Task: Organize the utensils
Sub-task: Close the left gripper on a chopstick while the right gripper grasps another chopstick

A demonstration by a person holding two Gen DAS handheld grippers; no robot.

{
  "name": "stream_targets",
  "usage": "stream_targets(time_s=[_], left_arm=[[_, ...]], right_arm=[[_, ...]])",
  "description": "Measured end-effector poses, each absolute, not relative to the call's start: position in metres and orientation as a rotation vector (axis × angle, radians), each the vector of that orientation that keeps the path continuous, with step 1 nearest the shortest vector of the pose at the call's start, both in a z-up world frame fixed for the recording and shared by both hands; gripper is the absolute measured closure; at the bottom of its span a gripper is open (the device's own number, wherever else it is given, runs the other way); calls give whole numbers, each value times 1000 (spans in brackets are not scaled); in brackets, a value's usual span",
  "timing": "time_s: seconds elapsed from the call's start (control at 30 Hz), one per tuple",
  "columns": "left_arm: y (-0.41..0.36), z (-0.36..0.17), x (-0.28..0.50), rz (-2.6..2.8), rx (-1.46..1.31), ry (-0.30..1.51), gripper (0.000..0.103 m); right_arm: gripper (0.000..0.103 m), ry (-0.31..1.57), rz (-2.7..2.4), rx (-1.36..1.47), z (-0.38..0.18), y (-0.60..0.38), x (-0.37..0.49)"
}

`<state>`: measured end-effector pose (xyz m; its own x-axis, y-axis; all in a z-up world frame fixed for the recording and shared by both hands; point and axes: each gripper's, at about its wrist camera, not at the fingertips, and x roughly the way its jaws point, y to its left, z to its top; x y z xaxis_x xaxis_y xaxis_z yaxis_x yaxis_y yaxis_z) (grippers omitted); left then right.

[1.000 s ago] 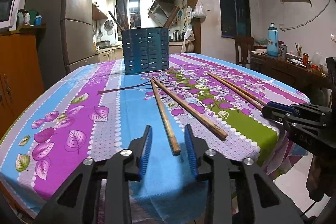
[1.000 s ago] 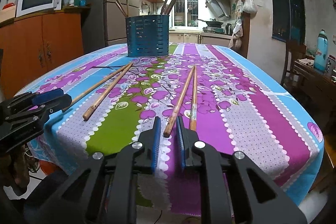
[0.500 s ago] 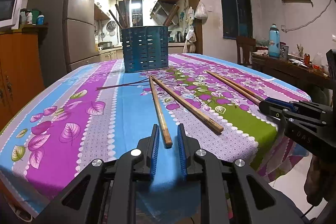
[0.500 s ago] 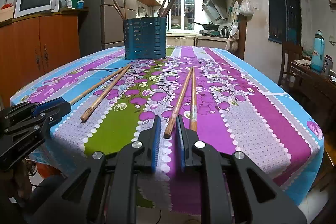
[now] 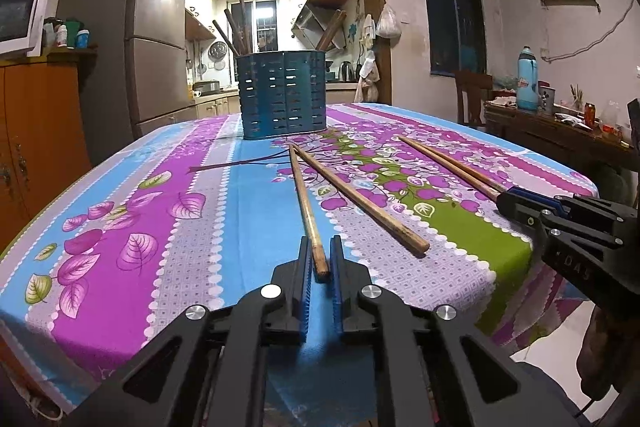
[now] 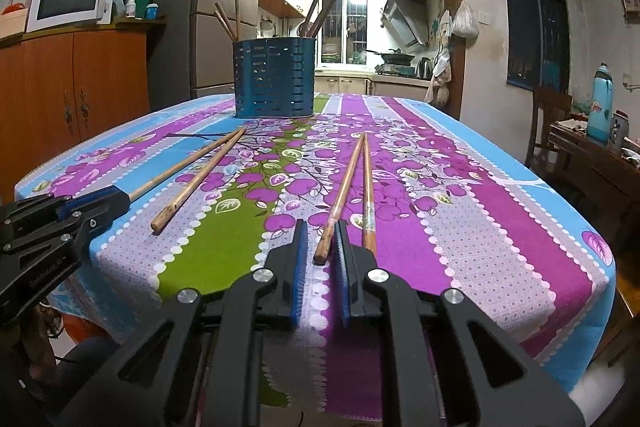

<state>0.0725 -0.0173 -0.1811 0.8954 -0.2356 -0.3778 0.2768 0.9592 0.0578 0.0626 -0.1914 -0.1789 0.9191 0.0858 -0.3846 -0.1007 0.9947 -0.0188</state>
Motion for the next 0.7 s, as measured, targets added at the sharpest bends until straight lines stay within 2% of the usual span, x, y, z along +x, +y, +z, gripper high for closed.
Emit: stream_targets(time_s=[0.47,0.7], left_arm=[[-17,-179,69,-263,115,370,95],[-10,-154,60,-261,94,316,95]], right_arm=[[97,375,104,-5,-179,-196,60],[98,332,114,-19,-158,-199,50]])
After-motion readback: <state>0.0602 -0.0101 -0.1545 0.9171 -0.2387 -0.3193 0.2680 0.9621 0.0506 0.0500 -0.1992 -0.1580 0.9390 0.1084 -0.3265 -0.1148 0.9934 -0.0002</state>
